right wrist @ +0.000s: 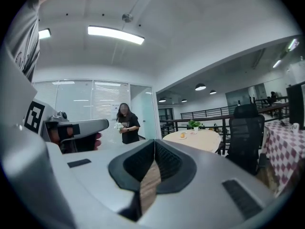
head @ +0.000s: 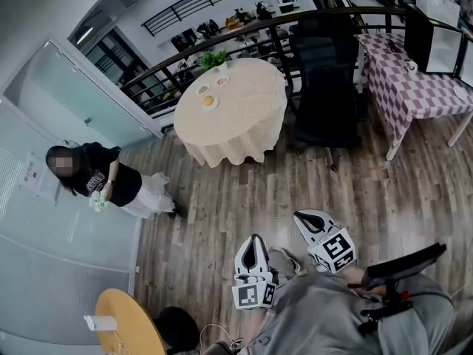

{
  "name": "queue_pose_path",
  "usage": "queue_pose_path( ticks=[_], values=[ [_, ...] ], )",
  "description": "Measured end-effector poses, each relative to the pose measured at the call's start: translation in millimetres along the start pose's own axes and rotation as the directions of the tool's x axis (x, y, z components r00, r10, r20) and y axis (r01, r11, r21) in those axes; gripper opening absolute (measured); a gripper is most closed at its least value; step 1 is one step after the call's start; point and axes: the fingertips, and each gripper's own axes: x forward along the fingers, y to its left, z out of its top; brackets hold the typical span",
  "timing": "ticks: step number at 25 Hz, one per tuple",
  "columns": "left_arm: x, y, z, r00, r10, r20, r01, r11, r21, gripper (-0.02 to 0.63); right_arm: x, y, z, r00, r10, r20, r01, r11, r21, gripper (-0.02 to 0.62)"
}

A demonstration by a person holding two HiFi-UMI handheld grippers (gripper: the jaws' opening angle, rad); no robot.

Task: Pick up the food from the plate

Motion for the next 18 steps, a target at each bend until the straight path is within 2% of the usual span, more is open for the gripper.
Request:
queue_pose_path(
  ticks=[4,9,14,18],
  values=[
    [21.4,-0.5,5.0,1.000,-0.001,0.028,0.000,1.000,0.019,0.012,9.1,-17.7,3.4,1.000,-0.007,0.006,0.007,1.000,0.005,0.015],
    [54.0,19.4,4.0,0.998,0.005,0.056,-0.006,1.000,0.014,0.011,34.6,-36.9,6.6,1.000,-0.019,0.003,0.019,0.999,-0.029,0.015],
    [97.7,57.8,-4.4,0.998,0.011,0.060,-0.010,1.000,-0.015,0.011,81.5,-60.1,9.5,0.999,-0.049,0.002,0.049,0.998,-0.025,0.015],
    [136.6,93.9,-9.0,0.999,-0.019,0.039,0.019,1.000,-0.010,0.012,130.1,-71.8,16.1,0.998,-0.066,-0.009,0.066,0.998,-0.017,0.015]
  ],
)
